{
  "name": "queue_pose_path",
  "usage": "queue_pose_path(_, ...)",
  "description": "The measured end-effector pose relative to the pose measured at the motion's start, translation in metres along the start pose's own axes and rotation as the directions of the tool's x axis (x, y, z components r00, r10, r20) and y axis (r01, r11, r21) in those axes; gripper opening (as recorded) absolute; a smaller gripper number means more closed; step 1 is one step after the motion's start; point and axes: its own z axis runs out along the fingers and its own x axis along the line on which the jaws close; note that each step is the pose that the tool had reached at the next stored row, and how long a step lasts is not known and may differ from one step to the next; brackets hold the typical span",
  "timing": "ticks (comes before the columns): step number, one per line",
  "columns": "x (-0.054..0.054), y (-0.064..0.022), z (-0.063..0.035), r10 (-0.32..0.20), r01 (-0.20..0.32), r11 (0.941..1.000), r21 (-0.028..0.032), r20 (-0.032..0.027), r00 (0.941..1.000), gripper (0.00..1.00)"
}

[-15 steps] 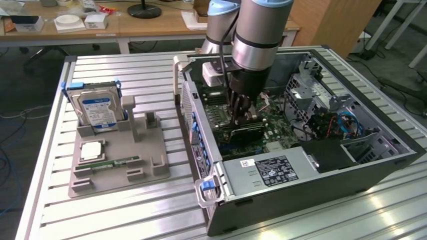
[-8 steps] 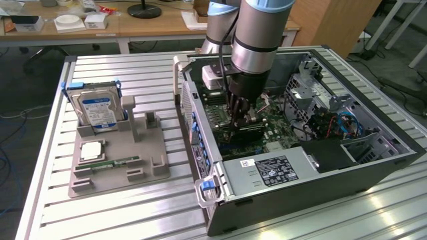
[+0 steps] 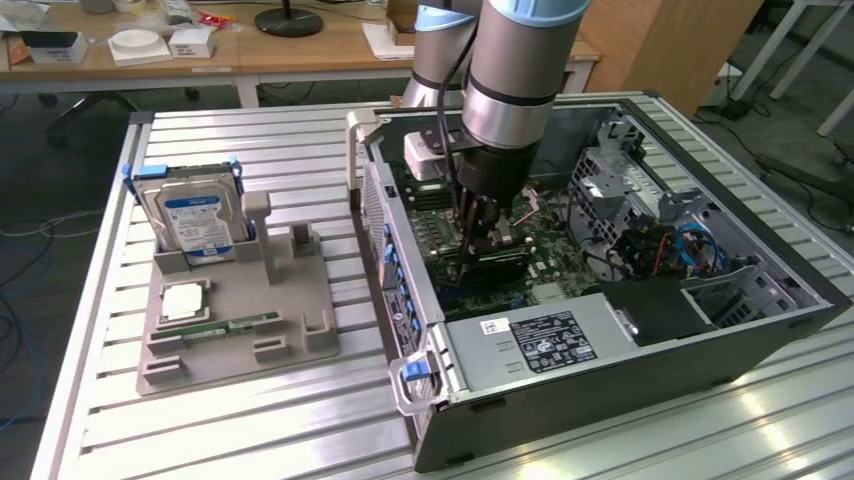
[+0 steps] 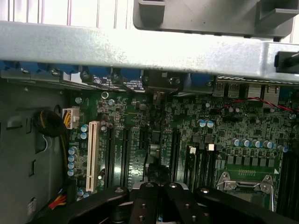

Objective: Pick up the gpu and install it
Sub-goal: 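Press down on the gpu until it lock into place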

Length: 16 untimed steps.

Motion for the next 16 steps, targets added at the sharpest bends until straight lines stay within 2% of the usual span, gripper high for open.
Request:
queue_pose_path(8,-0.0001,-0.0001,0.0013,0.000,0.000,1.0000,0.0005,0.0009,1.0000,0.10)
queue_pose_path(12,0.0000,0.0000,-0.0072,0.000,0.000,1.0000,0.0003,0.0005,1.0000,0.10)
queue_pose_path(16,0.0001,-0.0016,-0.0079,0.000,0.000,1.0000,0.0002,0.0005,1.0000,0.10)
